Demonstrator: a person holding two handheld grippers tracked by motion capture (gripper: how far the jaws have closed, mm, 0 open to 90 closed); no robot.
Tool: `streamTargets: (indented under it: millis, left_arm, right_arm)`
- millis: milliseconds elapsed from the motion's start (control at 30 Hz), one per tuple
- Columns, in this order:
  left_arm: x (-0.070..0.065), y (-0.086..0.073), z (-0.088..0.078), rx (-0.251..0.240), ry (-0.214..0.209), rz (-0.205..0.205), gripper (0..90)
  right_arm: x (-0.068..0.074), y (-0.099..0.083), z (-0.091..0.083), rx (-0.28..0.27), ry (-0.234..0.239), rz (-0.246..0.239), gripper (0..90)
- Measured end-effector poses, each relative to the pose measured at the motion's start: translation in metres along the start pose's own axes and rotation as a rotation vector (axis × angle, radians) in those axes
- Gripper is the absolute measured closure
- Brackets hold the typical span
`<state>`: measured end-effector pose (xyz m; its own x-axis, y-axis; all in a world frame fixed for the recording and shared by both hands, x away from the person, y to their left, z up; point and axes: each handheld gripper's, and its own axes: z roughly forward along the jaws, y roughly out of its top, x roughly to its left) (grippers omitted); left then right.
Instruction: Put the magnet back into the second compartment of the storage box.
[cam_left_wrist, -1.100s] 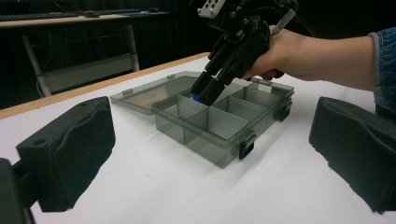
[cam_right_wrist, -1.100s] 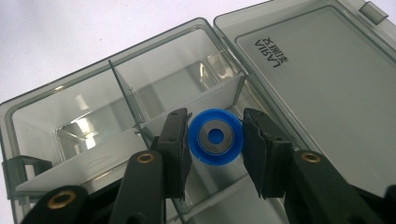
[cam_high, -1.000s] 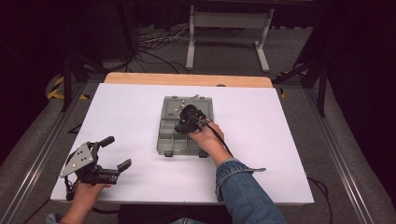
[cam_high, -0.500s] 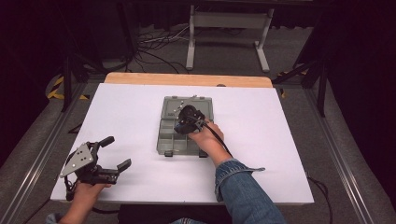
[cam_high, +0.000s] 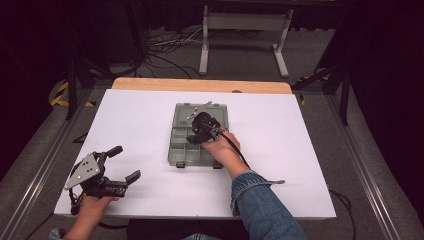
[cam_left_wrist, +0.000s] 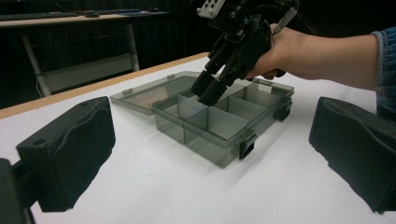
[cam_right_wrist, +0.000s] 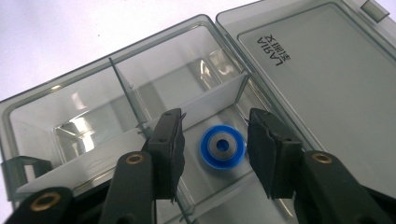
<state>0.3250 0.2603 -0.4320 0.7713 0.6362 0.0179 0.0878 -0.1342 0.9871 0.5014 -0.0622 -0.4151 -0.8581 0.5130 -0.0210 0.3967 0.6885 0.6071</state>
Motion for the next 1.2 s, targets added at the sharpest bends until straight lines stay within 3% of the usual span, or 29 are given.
streamTargets:
  millis: [133, 433, 833, 1200]
  left_arm:
    - [0.0, 0.0, 0.001, 0.0, -0.004, -0.003, 1.1]
    - [0.0, 0.0, 0.002, -0.005, -0.005, -0.01, 1.1]
    - [0.0, 0.0, 0.003, -0.001, -0.004, -0.006, 1.1]
    - [0.0, 0.0, 0.004, 0.001, -0.005, -0.007, 1.1]
  right_arm:
    - [0.002, 0.001, -0.007, -0.023, 0.002, -0.01, 53.5]
    - [0.01, -0.002, -0.039, -0.122, -0.001, -0.001, 35.0]
    - [0.021, -0.02, -0.088, -0.25, 0.0, 0.004, 19.9]
    - [0.026, -0.046, -0.123, -0.318, -0.04, 0.004, 4.6]
